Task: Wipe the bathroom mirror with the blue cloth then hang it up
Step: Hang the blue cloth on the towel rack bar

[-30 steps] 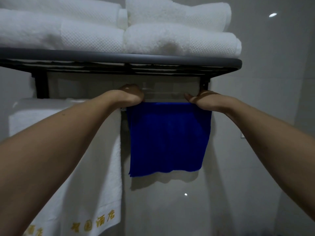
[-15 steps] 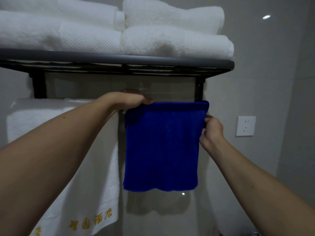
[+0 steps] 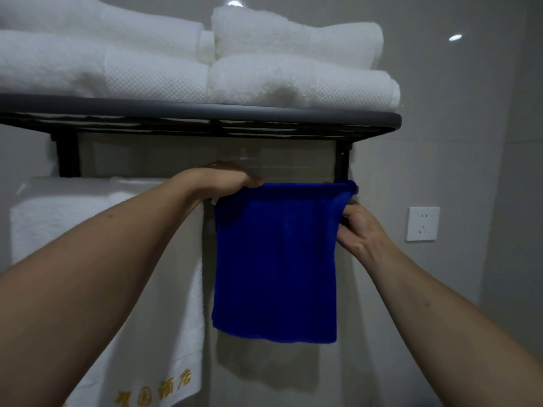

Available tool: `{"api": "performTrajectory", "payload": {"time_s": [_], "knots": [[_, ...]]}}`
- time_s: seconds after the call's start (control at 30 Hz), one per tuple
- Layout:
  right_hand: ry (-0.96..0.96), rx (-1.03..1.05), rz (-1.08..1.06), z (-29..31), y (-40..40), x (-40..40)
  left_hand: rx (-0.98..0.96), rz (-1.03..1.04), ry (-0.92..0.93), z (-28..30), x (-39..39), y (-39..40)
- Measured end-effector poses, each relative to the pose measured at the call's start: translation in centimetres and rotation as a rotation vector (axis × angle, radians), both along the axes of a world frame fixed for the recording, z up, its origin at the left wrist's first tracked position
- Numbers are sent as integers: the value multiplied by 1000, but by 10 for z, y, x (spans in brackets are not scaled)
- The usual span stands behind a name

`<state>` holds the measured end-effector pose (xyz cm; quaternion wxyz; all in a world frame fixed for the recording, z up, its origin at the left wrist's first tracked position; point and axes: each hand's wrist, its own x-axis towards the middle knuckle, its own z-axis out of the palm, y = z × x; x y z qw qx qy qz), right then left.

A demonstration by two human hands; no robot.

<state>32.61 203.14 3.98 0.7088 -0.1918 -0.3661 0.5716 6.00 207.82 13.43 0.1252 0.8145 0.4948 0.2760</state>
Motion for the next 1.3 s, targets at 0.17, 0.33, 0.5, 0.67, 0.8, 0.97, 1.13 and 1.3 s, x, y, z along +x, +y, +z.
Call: {"api": "performTrajectory", "payload": {"time_s": [0.17, 0.33, 0.5, 0.67, 0.8, 0.97, 1.13, 1.3], "knots": [[-38, -14, 34, -12, 3, -4, 12, 47, -35, -2, 4, -14], [1, -58, 113, -44, 0, -10, 689, 299, -136, -40, 4, -29], [-23, -98, 81, -54, 0, -11, 781, 153, -689, -134, 16, -53], [-128, -141, 0, -51, -3, -9, -23, 331, -848, -174, 12, -30], [-256, -134, -74, -43, -10, -9, -150, 81, -1119, -143, 9, -26], [-173, -76, -89, -33, -17, 4, -146, -4, -1214, -114, 14, -27], [-317, -119, -269, -29, -19, 12, -251, -56, -1280, -104, 23, -27], [-403, -168, -375, -43, -19, 11, -239, 15, -1314, -104, 30, -26]]}}
